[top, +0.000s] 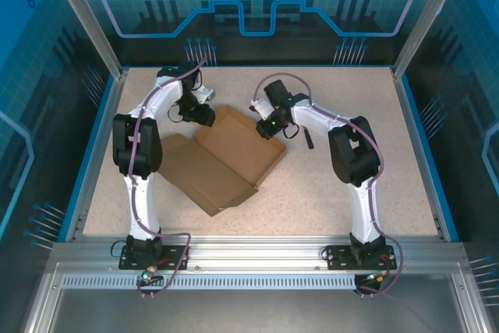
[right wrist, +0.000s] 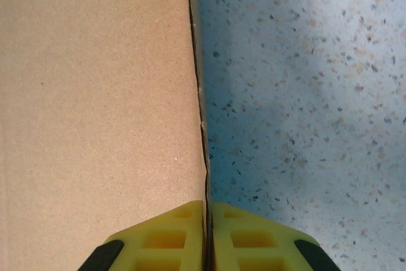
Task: Fold the paper box
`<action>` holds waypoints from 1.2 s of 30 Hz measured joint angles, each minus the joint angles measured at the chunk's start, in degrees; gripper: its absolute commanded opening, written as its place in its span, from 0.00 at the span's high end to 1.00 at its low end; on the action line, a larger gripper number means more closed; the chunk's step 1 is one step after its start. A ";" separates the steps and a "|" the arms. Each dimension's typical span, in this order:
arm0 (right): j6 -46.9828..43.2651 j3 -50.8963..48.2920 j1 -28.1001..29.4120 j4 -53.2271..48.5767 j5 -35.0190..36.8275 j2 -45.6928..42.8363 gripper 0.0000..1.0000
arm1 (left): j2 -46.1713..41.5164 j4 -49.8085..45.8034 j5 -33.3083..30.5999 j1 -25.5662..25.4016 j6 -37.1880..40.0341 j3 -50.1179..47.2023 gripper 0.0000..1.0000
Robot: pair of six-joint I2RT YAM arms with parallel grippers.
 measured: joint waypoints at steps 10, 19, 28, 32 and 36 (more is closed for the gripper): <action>9.25 -3.82 -2.64 3.19 1.42 0.17 0.91 | -22.56 16.17 -0.04 0.00 -8.02 -10.43 0.46; 15.93 -9.51 -4.83 8.57 2.64 -2.78 0.90 | -49.07 34.60 -6.97 1.20 -18.27 -28.26 0.36; 17.49 -12.72 -4.94 10.45 3.67 -3.98 0.87 | -63.12 41.70 -10.84 7.54 -28.87 -53.79 0.29; 17.51 -13.07 -4.94 9.92 4.20 -3.98 0.87 | -63.69 45.57 -8.55 7.93 -33.57 -61.24 0.28; 17.51 -13.07 -4.92 9.94 4.24 -3.98 0.87 | -62.84 49.59 -2.69 8.04 -38.16 -64.46 0.29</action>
